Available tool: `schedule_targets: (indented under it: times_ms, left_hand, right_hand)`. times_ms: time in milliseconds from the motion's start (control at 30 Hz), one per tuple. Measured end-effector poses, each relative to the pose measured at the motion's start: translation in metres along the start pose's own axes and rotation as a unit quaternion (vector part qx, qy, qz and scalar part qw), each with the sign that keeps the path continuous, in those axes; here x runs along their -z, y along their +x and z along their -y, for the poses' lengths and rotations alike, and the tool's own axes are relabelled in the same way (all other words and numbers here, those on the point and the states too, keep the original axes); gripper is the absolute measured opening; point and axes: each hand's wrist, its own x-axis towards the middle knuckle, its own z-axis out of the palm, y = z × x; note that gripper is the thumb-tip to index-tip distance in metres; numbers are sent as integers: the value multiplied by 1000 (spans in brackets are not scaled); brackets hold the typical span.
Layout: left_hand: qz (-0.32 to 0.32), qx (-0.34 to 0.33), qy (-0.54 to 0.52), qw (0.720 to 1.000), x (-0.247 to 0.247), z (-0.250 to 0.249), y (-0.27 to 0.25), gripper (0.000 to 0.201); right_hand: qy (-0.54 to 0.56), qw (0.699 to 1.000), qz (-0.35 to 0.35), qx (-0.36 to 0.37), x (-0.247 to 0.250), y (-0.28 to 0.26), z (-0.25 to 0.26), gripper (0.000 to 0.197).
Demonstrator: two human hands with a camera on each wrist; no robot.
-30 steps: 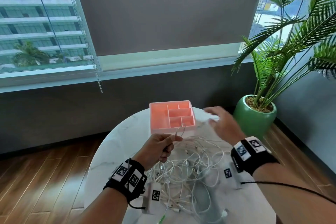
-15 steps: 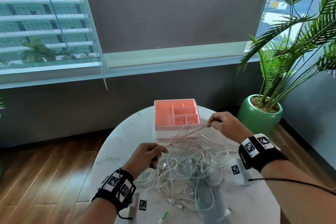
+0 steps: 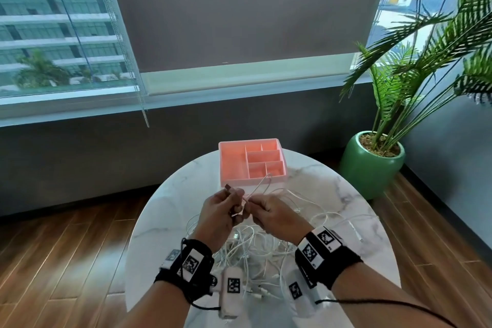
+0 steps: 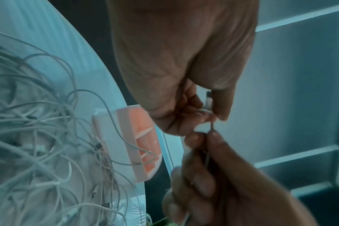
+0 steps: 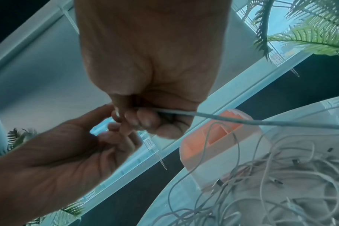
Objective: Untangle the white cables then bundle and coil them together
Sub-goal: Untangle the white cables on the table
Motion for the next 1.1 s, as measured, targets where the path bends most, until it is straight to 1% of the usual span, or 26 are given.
schedule_targets:
  times_ms: [67,100,133,200,267,300,367,433,500,567,700,767,833,900,1000,1067,1100]
  left_hand:
    - [8,-18,57,998,-1,1,2,24]
    - [15,-31,69,997,0,1,2,27]
    - [14,-43,60,997,0,0,3,28]
    - [-9,-50,-17,999,2,-5,3,31]
    - [-40,-54,-97,993,6,-9,4,35]
    - [-62,-55,-106,991,10,-11,4,36]
    - [-96,-63,-76,990,19,-13,6,37]
    - [-101,-70,-26,992,29,-12,8,39]
    - [-89,-66,25,993,38,-8,7,40]
    - [-81,-58,66,993,47,-2,6,40]
    - [-73,-38,101,991,59,7,1,40]
    - [-74,-29,104,991,61,9,-2,40]
    - [-74,-25,106,991,60,10,-5,41]
    - [-75,-26,114,990,60,11,-5,43]
    - [-72,-12,136,988,61,12,-4,47]
    - [-68,5,150,986,63,12,-4,49]
    - [-68,12,156,985,63,12,-3,50]
  right_hand:
    - [10,1000,3,1,-4,2,0,25]
    - [-3,1000,1,7,-4,2,-3,26]
    - [-27,1000,-5,13,-3,2,-9,28]
    - [-101,994,-23,18,3,-4,-28,32]
    - [-166,986,-19,6,16,-17,-55,37]
    - [-179,984,-5,-13,23,-27,-67,37]
    - [-195,979,10,-64,41,-51,-92,37]
    - [-208,971,-3,-114,65,-76,-115,38]
    - [-219,961,-24,-166,90,-98,-134,37]
    - [-226,948,-56,-216,114,-117,-154,31]
    - [-248,915,-131,-291,155,-152,-187,23]
    - [-252,899,-158,-323,162,-166,-202,21]
    - [-265,879,-170,-359,158,-176,-217,22]
    - [-279,859,-156,-401,147,-182,-232,29]
    - [-292,834,-95,-458,127,-186,-247,41]
    - [-295,829,-68,-470,117,-183,-241,45]
    - [-289,828,-51,-478,114,-178,-232,41]
